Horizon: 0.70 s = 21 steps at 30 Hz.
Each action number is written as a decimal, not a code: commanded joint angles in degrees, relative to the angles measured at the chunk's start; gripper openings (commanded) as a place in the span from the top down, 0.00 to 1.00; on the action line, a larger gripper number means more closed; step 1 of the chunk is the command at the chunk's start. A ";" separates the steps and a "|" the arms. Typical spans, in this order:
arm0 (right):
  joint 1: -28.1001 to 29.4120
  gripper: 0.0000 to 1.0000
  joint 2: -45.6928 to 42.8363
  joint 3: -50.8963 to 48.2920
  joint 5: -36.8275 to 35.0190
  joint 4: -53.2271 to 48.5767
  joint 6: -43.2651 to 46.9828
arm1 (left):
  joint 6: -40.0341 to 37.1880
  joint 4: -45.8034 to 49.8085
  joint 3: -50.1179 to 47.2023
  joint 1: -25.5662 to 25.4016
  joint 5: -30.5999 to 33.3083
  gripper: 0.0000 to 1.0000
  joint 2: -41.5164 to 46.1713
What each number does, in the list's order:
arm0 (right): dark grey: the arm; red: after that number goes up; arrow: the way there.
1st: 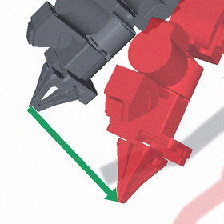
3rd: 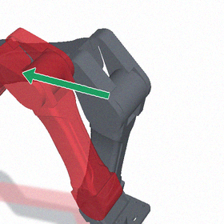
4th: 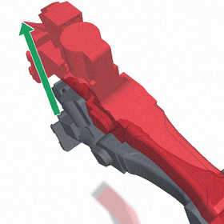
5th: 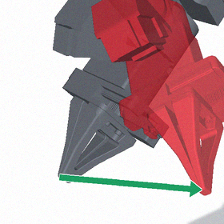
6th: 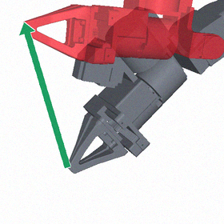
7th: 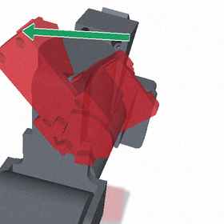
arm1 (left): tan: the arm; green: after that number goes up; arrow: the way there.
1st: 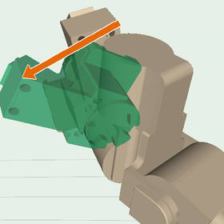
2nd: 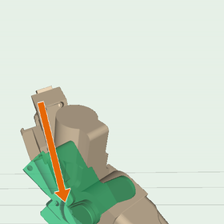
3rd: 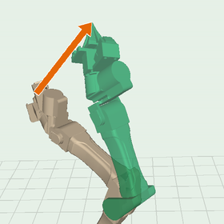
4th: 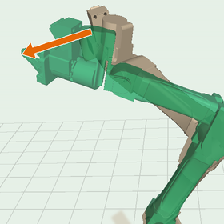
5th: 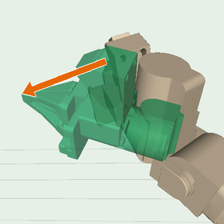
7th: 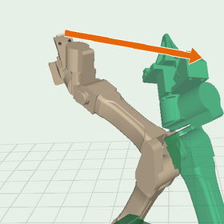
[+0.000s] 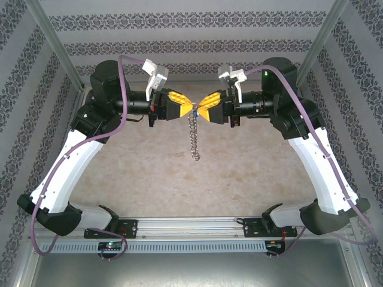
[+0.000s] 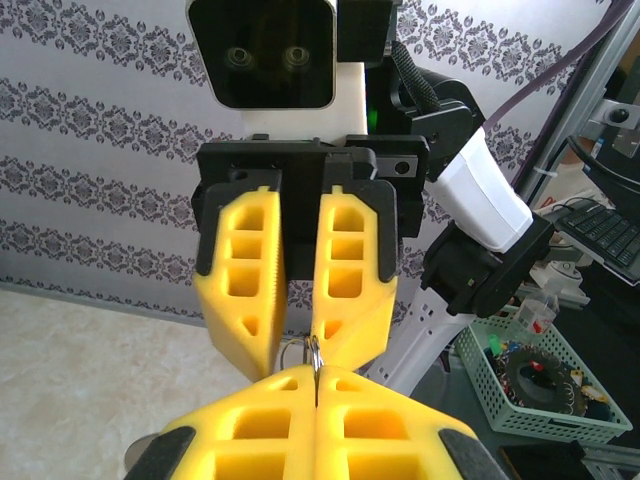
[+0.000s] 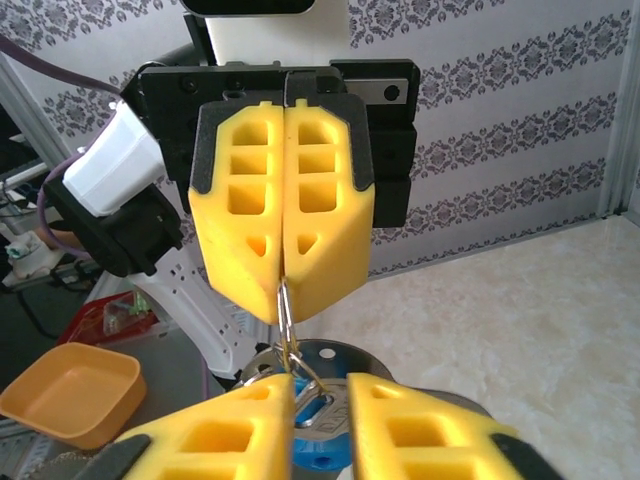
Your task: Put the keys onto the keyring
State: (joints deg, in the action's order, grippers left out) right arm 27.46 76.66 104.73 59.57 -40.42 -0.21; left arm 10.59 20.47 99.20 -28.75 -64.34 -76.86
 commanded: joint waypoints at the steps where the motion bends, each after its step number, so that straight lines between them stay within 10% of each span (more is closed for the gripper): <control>1: -0.74 0.87 0.07 0.72 2.29 1.09 0.09 | 0.46 -3.67 0.12 0.63 -1.41 1.00 0.38; 5: -0.92 1.00 0.37 0.74 3.41 0.78 0.49 | 0.53 -4.09 0.30 0.64 -1.15 1.00 0.19; 21: -0.92 1.00 3.82 2.32 6.60 -0.71 -0.46 | 2.15 -6.83 0.91 0.65 -1.80 1.00 -0.02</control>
State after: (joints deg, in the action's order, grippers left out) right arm 27.09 79.94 105.91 65.47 -41.54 -0.21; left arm 11.94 18.37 99.20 -28.38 -64.31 -77.14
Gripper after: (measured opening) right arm 0.066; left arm 0.043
